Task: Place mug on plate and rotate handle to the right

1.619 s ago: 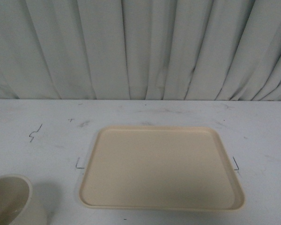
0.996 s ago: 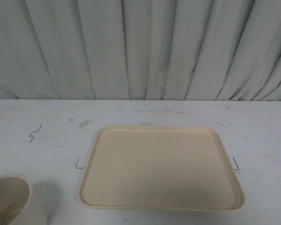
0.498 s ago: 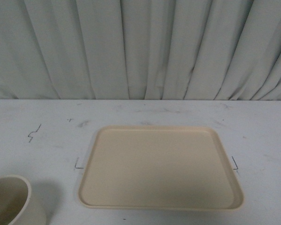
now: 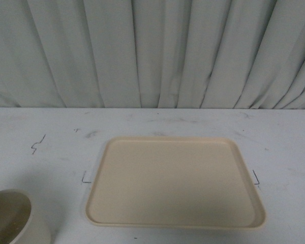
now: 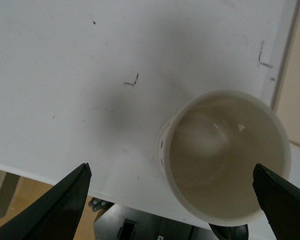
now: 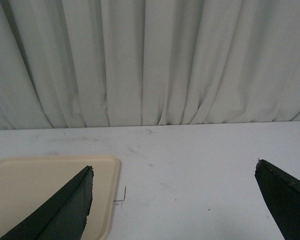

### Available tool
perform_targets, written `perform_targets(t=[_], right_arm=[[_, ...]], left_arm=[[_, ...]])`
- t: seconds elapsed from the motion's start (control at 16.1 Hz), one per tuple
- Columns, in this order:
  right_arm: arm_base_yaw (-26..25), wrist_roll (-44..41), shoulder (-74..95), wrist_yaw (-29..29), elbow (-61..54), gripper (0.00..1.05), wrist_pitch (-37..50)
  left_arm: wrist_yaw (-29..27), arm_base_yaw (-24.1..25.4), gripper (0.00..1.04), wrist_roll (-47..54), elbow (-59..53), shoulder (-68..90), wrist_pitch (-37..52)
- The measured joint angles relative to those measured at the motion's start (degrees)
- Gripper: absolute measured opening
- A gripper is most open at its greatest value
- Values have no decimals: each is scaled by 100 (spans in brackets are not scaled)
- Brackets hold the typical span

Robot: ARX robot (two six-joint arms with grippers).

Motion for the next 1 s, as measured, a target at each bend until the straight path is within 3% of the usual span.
perform_targets(t=[0.62,1.0], right_arm=[[0,0,0,0,0,98,2],[0,0,0,0,0,98,0]], left_arm=[[-103,59,98,271,192,2009,1036],[-157,92,35,428,369,2402,1132]])
